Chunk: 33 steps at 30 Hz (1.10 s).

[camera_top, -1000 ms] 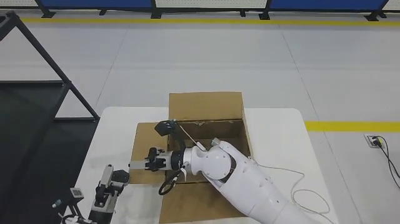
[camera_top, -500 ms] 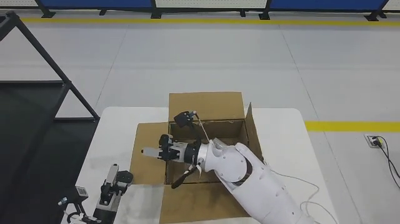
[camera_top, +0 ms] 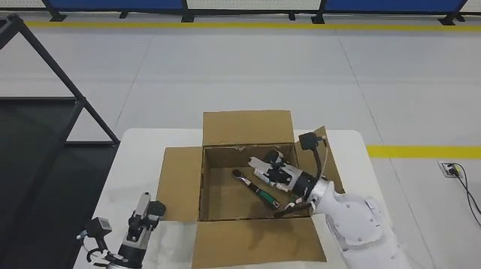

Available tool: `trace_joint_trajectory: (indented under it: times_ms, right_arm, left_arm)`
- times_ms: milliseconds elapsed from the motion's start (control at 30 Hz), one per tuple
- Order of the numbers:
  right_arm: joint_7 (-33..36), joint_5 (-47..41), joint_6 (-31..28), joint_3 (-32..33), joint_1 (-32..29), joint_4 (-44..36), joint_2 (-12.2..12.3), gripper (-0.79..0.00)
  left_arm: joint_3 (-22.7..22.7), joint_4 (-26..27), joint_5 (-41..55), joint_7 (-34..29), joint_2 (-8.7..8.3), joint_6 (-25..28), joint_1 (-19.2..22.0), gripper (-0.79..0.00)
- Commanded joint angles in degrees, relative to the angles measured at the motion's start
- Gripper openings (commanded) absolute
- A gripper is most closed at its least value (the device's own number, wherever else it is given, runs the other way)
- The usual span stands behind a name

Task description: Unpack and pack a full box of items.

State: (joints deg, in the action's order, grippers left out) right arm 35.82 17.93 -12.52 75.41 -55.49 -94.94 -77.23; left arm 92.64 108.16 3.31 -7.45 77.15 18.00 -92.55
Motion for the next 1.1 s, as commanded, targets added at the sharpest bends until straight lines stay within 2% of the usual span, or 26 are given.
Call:
trace_joint_trajectory:
  times_ms: [0, 300, 767, 1067]
  right_arm:
    - [-0.4, 0.1, 0.1, 2.4, -2.1, -1.8, 0.4, 0.000]
    - [-2.3, 0.9, 3.3, 9.9, -8.5, -4.5, 1.8, 0.000]
    - [-1.3, 1.4, 9.8, 11.3, -9.3, 0.2, 2.7, 0.000]
    - [2.5, -1.3, 7.4, 11.8, -10.9, 1.2, 3.4, 0.000]
  left_arm:
    - [-0.2, 0.0, -0.2, 0.0, -0.01, -0.2, 0.2, 0.000]
    - [-1.0, -0.5, -1.1, -0.2, -0.07, -1.0, 1.1, 0.000]
    - [-2.3, -1.2, -2.6, -0.1, -0.14, -2.3, 1.9, 0.000]
    - [-3.0, -1.6, -3.1, -0.3, -0.20, -2.9, 2.6, 0.000]
